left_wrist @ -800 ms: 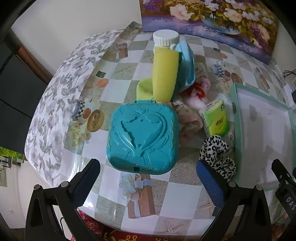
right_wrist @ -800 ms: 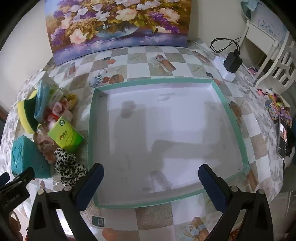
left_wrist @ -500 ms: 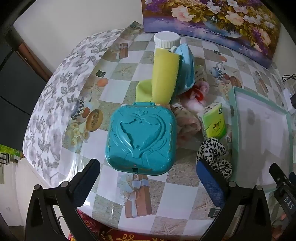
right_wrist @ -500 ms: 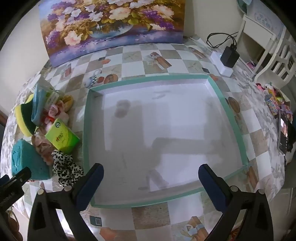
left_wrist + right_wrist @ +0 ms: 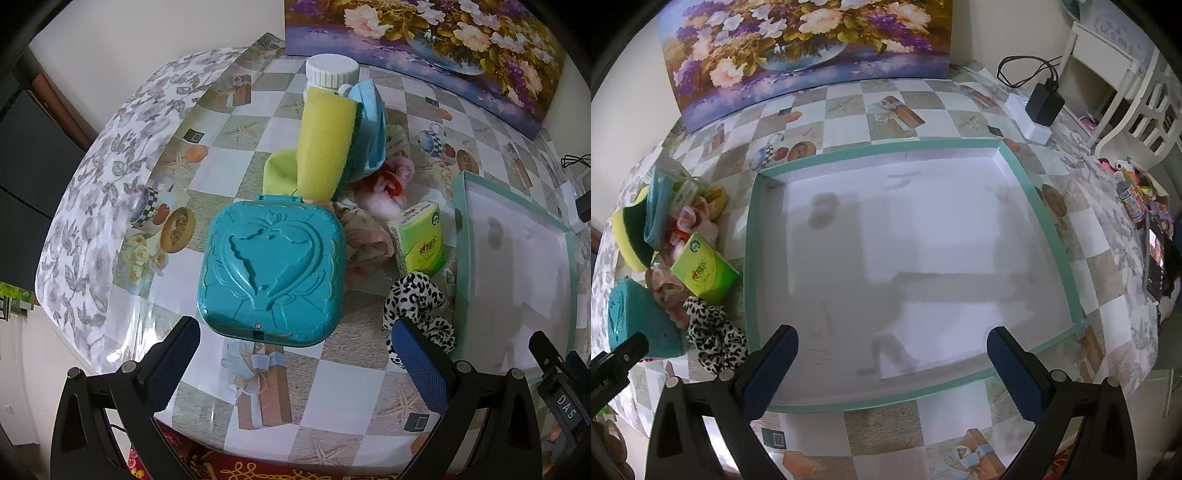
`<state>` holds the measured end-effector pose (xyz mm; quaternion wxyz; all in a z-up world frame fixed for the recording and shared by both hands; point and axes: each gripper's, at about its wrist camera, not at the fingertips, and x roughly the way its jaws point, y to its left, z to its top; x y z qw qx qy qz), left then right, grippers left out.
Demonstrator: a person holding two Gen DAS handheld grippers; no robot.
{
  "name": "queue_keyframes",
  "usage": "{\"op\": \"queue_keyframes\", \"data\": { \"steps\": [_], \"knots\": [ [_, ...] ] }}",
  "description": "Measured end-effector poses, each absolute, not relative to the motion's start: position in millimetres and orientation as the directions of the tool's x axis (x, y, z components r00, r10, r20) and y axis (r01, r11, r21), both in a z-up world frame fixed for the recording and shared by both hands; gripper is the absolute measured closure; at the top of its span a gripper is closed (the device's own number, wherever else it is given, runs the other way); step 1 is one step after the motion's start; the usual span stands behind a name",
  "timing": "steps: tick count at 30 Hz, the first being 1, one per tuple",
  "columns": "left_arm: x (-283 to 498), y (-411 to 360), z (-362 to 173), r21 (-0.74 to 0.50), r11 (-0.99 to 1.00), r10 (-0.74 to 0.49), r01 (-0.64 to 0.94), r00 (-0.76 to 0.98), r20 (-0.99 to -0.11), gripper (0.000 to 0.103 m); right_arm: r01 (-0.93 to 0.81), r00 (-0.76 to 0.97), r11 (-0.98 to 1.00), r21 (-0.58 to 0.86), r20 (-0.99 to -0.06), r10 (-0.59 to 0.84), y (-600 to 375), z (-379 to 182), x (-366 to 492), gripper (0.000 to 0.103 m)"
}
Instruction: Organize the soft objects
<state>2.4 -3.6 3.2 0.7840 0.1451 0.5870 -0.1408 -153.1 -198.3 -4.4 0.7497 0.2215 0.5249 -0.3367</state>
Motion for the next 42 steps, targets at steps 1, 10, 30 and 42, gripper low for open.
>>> {"op": "queue_keyframes", "data": {
  "steps": [1,10,30,42],
  "knots": [
    [2.9,-3.0,2.9,0.060,0.919,-0.052,0.391,0.270,-0.961,0.000,0.737,0.221,0.675,-0.021,-0.937,-0.271,-198.2,-4.9,-152.8,0.000],
    [5.8,-0.9,0.6,0.026,0.925,-0.071,0.379,0.241,-0.968,0.000,0.727,0.205,0.686,-0.037,-0.942,-0.267,-197.4,-10.3,-150.9,0.000],
    [6.8,-0.1,1.3,0.006,0.929,-0.085,0.370,0.230,-0.970,0.000,0.719,0.194,0.694,-0.047,-0.944,-0.266,-196.4,-11.9,-149.4,0.000],
    [7.2,-0.1,1.1,-0.001,0.931,-0.089,0.366,0.226,-0.970,0.000,0.715,0.191,0.697,-0.051,-0.945,-0.265,-196.0,-13.3,-148.8,0.000]
  ]
}}
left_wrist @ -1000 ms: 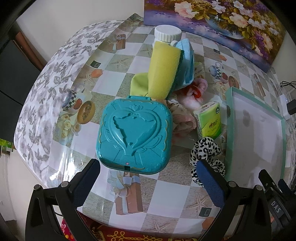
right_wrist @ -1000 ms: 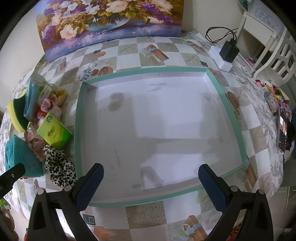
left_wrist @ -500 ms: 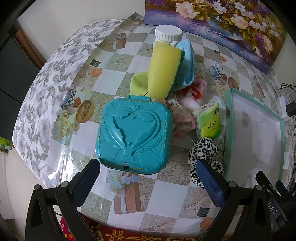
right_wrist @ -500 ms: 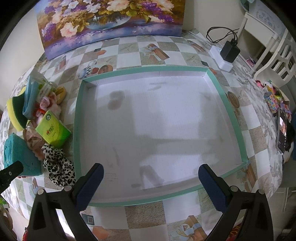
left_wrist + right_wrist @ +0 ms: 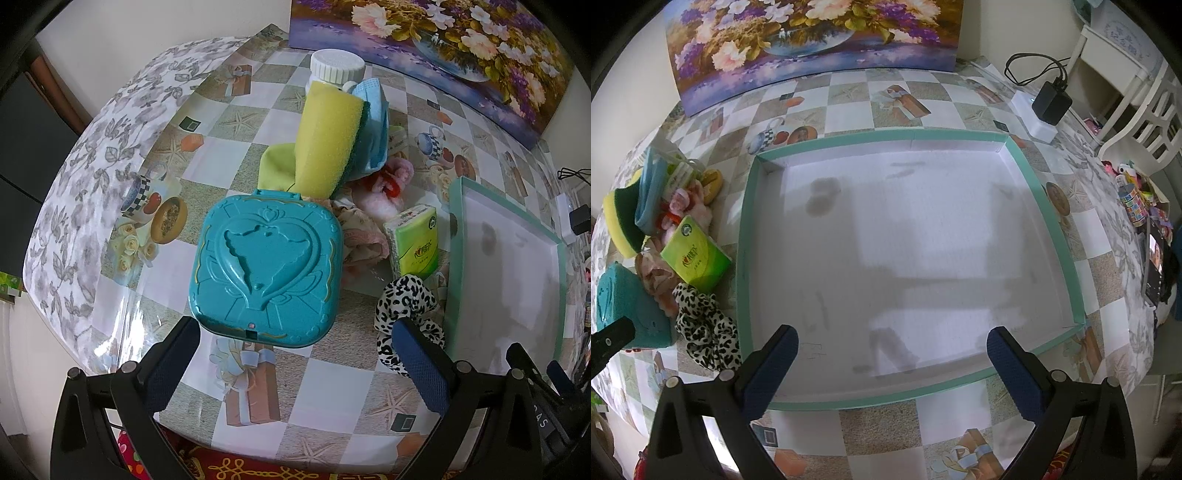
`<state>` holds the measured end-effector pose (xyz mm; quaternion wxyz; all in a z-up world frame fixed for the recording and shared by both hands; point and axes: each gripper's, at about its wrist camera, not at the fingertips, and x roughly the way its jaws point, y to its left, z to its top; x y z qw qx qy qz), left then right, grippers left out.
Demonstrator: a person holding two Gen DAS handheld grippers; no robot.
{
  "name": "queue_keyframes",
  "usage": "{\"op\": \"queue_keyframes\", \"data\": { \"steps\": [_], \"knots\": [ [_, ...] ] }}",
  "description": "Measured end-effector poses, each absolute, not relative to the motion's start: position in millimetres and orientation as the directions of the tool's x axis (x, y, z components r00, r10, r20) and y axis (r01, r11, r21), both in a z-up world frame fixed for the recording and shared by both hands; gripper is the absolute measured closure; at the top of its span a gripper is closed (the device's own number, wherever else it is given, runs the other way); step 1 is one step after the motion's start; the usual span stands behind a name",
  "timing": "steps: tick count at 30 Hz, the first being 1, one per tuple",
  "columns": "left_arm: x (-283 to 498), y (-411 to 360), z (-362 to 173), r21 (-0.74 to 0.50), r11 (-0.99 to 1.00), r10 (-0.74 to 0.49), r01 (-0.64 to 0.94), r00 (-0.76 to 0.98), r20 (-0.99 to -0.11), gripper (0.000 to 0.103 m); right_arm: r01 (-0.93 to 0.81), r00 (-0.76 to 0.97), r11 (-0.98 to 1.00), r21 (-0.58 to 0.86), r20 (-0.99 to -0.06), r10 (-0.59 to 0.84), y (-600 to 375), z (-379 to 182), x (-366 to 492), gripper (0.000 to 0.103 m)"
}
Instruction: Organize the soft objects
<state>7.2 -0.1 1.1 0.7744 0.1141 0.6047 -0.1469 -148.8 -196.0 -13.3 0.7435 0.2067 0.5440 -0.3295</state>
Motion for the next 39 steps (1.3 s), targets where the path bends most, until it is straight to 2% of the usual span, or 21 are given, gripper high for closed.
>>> {"op": "queue_keyframes", "data": {
  "steps": [29,39],
  "knots": [
    [9.4,9.0,0.4,-0.028,0.945,-0.102,0.325,0.213,-0.972,0.000,0.692,0.193,0.719,-0.061,-0.945,-0.266,-191.1,-13.0,-142.5,0.000],
    [17.7,39.1,-3.5,-0.055,0.976,-0.103,0.211,0.224,-0.969,0.000,0.470,0.368,0.883,0.000,-0.909,-0.196,-136.1,-0.1,-108.0,0.000]
  ]
}}
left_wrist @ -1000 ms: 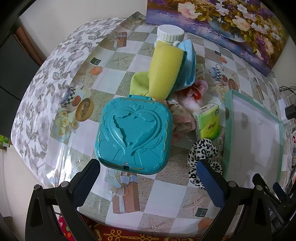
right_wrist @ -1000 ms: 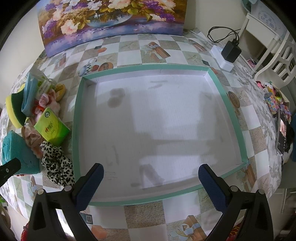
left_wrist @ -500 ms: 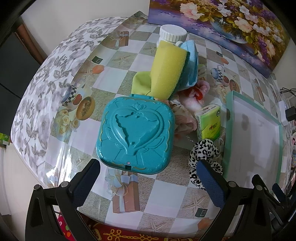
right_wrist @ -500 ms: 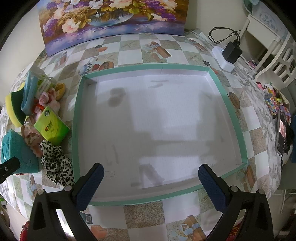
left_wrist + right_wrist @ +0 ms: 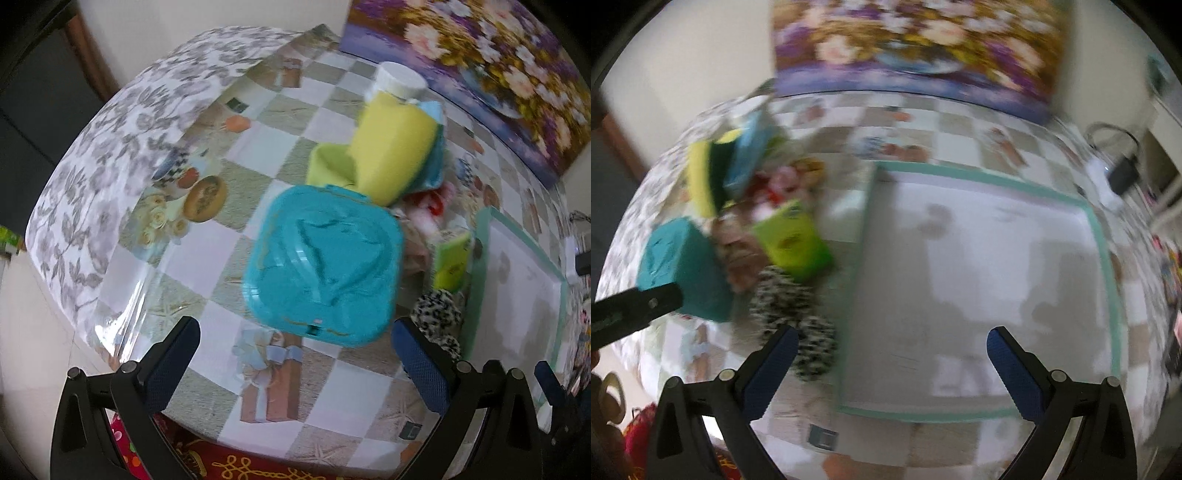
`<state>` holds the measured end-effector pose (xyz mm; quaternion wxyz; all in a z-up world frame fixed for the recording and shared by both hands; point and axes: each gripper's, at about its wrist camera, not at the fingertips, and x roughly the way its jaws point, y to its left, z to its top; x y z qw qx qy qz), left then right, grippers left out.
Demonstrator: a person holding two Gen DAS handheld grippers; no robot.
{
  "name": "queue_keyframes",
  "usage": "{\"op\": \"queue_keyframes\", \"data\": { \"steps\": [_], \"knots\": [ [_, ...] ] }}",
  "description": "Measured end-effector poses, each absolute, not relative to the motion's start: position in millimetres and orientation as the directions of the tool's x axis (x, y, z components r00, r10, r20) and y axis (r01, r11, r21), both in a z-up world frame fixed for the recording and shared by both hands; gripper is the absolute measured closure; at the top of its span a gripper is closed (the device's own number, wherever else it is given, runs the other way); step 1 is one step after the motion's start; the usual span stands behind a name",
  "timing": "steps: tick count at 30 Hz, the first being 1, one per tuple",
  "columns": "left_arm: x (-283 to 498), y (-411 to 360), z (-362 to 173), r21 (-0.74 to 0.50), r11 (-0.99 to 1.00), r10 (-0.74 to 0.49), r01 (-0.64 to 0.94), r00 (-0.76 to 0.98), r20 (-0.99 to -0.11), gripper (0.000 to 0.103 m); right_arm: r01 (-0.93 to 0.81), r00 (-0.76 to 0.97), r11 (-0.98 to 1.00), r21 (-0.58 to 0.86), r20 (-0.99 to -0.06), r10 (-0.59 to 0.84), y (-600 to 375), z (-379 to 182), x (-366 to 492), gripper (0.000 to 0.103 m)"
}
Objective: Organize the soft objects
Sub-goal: 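Reach the right gripper to the leopard-print scrunchie and close on it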
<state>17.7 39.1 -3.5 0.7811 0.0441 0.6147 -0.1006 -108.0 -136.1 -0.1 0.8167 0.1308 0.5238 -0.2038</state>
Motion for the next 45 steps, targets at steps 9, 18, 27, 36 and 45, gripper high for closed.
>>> {"op": "queue_keyframes", "data": {
  "steps": [9,18,27,36,45],
  "knots": [
    [20.7,49.4,-5.6,-0.129,0.976,-0.162,0.176,0.191,-0.968,0.000,0.280,0.429,0.960,0.005,-0.895,-0.120,-94.7,-6.1,-78.1,0.014],
    [23.6,51.7,-2.3,-0.150,0.975,-0.181,0.166,0.191,-0.965,0.000,0.195,0.412,0.981,0.006,-0.908,-0.077,-72.0,-19.7,-64.8,0.032],
    [27.2,54.4,-3.4,-0.151,0.977,-0.178,0.148,0.188,-0.966,0.000,0.188,0.350,0.982,0.014,-0.935,-0.054,-67.2,-42.7,-60.8,0.043],
    [26.8,50.3,-1.7,-0.170,0.972,-0.200,0.164,0.192,-0.961,0.000,0.211,0.351,0.977,0.030,-0.935,-0.047,-70.6,-45.7,-60.0,0.063],
    [25.1,45.8,13.7,-0.201,0.959,-0.248,0.200,0.253,-0.935,0.000,0.234,0.381,0.970,0.067,-0.924,-0.028,-76.3,-35.0,-55.8,0.072]
  ]
}}
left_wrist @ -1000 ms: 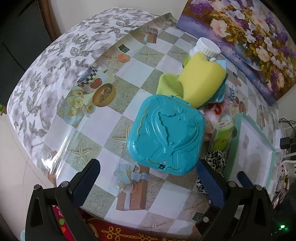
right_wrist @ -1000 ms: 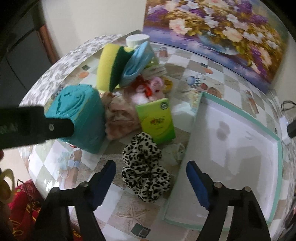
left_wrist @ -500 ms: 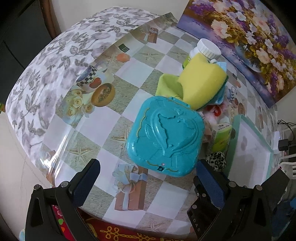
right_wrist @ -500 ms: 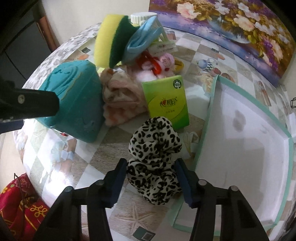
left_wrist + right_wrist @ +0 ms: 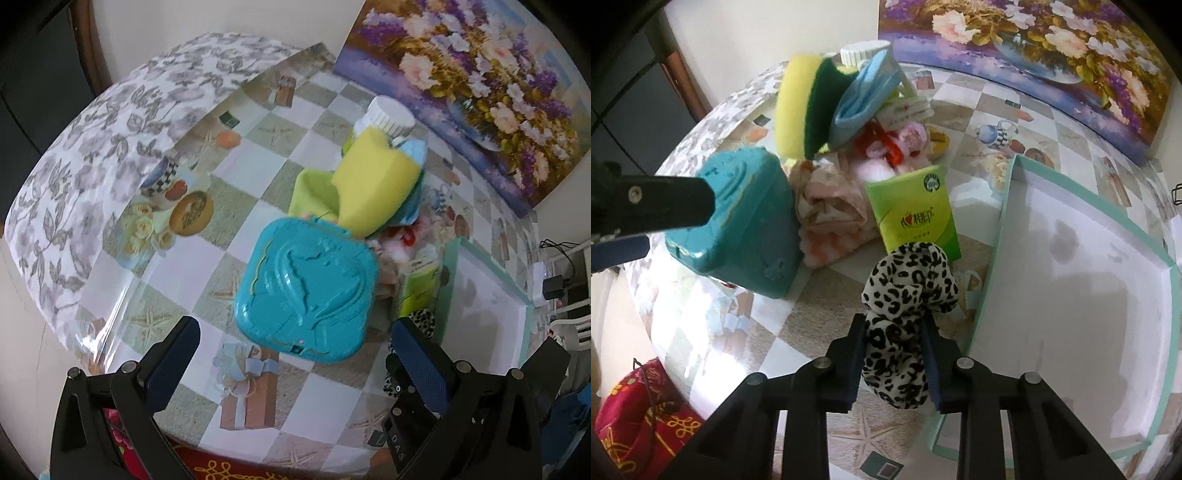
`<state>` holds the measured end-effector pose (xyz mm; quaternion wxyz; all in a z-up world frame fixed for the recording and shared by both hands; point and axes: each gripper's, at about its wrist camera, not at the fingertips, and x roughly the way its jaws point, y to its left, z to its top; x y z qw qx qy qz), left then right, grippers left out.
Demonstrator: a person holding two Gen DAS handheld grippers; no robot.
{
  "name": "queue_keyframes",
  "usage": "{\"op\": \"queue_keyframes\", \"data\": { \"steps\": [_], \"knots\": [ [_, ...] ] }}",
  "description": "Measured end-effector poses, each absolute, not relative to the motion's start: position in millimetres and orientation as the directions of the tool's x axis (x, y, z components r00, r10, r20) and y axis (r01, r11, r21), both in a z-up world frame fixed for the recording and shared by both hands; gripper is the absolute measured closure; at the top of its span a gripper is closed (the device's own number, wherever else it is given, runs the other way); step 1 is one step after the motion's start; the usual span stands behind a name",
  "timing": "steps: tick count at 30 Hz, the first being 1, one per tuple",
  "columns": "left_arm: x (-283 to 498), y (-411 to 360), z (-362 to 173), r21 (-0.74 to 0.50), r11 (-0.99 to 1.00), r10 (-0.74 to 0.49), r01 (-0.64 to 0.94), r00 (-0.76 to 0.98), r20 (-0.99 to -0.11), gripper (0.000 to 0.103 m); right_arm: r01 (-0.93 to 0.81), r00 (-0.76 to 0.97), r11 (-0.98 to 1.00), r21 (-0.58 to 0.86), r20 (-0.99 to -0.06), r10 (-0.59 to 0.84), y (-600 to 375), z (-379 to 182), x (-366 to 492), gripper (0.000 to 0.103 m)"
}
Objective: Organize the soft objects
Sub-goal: 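Lift the scrunchie with the right gripper while the left gripper grasps the yellow sponge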
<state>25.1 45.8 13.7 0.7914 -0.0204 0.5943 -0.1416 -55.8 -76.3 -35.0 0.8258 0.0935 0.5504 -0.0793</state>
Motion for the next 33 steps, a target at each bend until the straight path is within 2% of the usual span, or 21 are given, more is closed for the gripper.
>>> {"op": "queue_keyframes", "data": {
  "steps": [10,16,21,25,30,33],
  "knots": [
    [27.1,47.7,48.2,-0.243,0.949,-0.309,0.199,0.461,-0.832,0.000,0.291,0.471,0.947,0.136,-0.882,-0.018,-96.2,-6.5,-66.1,0.072],
    [31.6,37.2,47.3,-0.163,0.956,-0.257,0.242,0.433,-0.864,0.000,0.291,0.486,0.942,0.167,-0.874,0.005,-104.5,1.5,-66.5,0.072],
    [40.1,27.9,44.5,-0.168,0.951,-0.264,0.259,0.400,-0.878,0.000,0.292,0.433,0.942,0.163,-0.901,0.022,-98.2,-10.3,-62.0,0.071],
    [50.6,14.8,47.6,-0.148,0.946,-0.259,0.287,0.401,-0.879,0.000,0.296,0.411,0.944,0.144,-0.912,0.010,-99.2,-18.5,-58.4,0.054],
    [72.0,-0.6,41.0,-0.126,0.947,-0.238,0.297,0.378,-0.895,0.000,0.312,0.385,0.937,0.159,-0.923,0.028,-104.7,-30.9,-53.5,0.052],
    [78.1,-13.1,37.5,-0.092,0.940,-0.222,0.330,0.382,-0.897,0.000,0.308,0.373,0.937,0.167,-0.927,0.042,-105.3,-37.7,-48.0,0.046]
  ]
}}
